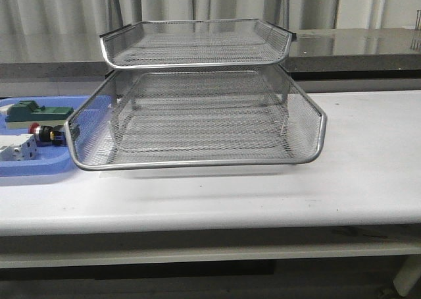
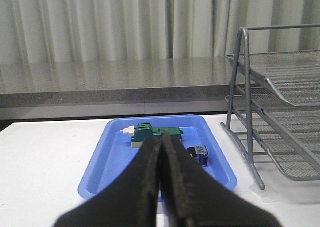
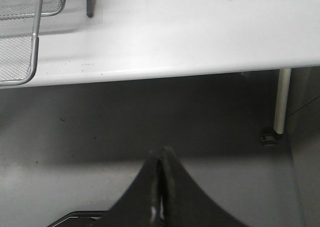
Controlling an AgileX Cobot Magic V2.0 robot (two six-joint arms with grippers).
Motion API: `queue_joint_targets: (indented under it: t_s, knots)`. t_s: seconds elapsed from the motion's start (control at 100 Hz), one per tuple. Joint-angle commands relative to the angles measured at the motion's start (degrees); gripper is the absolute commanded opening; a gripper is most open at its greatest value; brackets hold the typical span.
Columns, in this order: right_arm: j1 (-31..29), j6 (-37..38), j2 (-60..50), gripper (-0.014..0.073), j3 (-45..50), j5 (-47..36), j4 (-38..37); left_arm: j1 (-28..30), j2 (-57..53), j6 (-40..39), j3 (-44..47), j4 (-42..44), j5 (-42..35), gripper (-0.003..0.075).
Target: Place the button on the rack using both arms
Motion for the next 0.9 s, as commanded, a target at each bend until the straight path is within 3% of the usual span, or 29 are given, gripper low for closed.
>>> queue_joint_targets:
  t_s: [0.0,0.21,0.42,0.89]
  knots:
    - [0.0,0.0,0.1,-0.0070,-2.0,-2.7,-0.8,0.1,-2.0,-0.6,2.6,-0.1,-6.2,0.0004]
    - [0.0,0.0,0.1,-0.0070,-2.0,-2.7,-0.8,0.1,-1.7,-0.6,0.2,-0.1,-9.3,0.0004]
    - [0.0,0.0,0.1,-0.0070,-2.0,-2.7,-0.8,0.1,4.7,-0.6,-11.6,-1.5,4.1,0.0004]
    - [0.0,0.0,0.1,-0.0070,-2.0,-2.7,-0.8,0.1,46.1,0.3,-45.9,1.0,22.7,0.0004]
